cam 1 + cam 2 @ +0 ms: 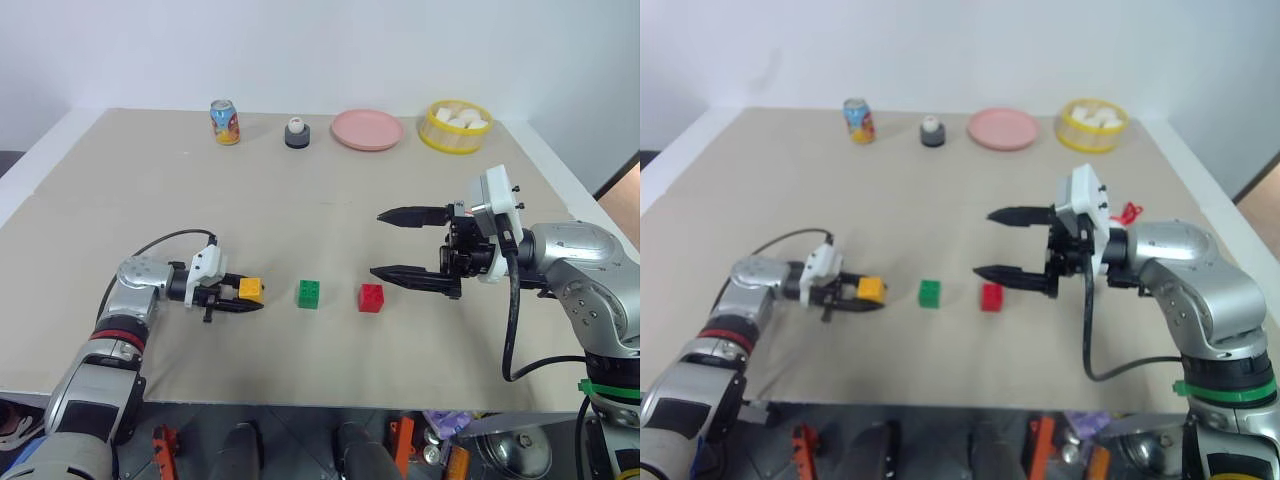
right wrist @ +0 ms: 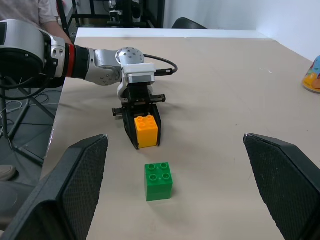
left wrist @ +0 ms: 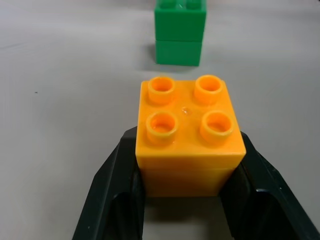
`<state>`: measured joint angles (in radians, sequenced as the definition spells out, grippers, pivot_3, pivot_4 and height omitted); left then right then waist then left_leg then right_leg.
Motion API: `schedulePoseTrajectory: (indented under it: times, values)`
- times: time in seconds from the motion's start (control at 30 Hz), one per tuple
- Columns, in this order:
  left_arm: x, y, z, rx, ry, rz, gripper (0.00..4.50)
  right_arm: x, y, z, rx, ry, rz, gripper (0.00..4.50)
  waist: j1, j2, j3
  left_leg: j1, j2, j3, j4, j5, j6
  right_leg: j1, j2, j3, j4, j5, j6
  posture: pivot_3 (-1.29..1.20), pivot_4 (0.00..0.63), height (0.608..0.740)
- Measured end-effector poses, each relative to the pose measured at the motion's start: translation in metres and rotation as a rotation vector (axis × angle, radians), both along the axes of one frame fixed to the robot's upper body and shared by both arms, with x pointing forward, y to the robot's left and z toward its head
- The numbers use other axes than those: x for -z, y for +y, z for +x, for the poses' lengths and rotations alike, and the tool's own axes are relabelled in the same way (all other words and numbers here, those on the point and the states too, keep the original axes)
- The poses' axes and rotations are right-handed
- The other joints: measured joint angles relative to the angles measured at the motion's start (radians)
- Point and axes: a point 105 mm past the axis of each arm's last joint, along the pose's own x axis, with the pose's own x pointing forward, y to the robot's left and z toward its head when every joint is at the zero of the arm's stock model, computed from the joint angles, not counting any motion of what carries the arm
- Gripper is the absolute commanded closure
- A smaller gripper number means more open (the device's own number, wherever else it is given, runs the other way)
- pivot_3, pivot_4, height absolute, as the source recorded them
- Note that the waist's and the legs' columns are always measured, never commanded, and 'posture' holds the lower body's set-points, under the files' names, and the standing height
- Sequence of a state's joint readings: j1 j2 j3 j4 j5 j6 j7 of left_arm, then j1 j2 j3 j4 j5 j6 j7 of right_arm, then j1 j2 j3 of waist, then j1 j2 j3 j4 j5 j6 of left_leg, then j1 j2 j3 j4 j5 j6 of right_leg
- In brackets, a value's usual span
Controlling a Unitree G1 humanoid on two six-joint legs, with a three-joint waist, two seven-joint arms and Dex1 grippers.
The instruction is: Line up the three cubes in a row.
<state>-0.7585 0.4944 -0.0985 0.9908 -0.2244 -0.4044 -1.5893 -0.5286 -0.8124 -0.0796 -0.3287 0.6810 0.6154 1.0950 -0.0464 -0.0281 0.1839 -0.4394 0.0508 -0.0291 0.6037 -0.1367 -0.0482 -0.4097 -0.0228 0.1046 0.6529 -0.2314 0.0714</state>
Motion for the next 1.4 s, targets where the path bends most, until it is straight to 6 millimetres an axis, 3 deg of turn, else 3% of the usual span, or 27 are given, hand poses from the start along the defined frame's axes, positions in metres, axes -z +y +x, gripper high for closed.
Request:
schedulePoseTrajectory:
  times: [0.4,0.43,0.63,1.1,1.3,1.4]
  values:
    - [-0.001,0.004,-0.002,0.019,-0.009,0.026,3.13,-0.001,0.000,0.000,-0.010,-0.003,-0.001,0.00,-0.001,0.000,0.000,0.000,0.000,0.000,-0.001,0.000,0.000,-0.001,0.000,0.000,0.000,-0.003,0.001,0.00,0.150,0.740]
    - [-0.001,0.005,-0.002,0.020,-0.013,0.032,2.10,-0.002,0.000,0.000,-0.009,-0.004,-0.001,0.00,-0.002,0.000,0.000,0.000,0.000,0.000,-0.001,0.000,0.000,-0.001,0.000,0.000,0.000,-0.002,0.001,0.00,0.150,0.740]
    - [-0.002,0.012,0.000,-0.016,-0.022,0.036,0.08,-0.003,0.000,0.001,-0.010,-0.006,0.000,0.00,-0.003,0.000,0.000,0.000,0.000,0.001,-0.002,0.000,0.000,-0.002,0.000,0.000,0.000,-0.003,0.001,0.00,0.150,0.740]
    - [-0.005,0.021,-0.007,-0.017,-0.045,0.037,0.03,-0.007,0.000,0.004,-0.011,-0.015,0.004,0.00,-0.003,0.000,0.000,-0.001,0.001,0.000,-0.003,-0.002,0.000,-0.002,0.001,0.000,0.000,-0.006,0.000,0.00,0.150,0.740]
    - [-0.015,0.065,-0.023,-0.115,0.005,0.065,0.03,-0.006,-0.003,0.010,-0.003,-0.004,0.002,0.00,-0.003,0.000,0.000,-0.001,0.002,0.002,-0.004,-0.002,-0.001,-0.004,0.001,0.000,0.000,-0.006,-0.001,0.00,0.150,0.740]
    - [-0.027,0.097,-0.031,-0.243,0.000,0.080,0.03,-0.006,-0.002,0.013,-0.012,-0.010,-0.006,0.00,-0.003,0.000,0.000,-0.001,0.003,0.003,-0.004,-0.002,-0.001,-0.005,0.001,0.000,0.000,-0.006,-0.002,0.00,0.150,0.740]
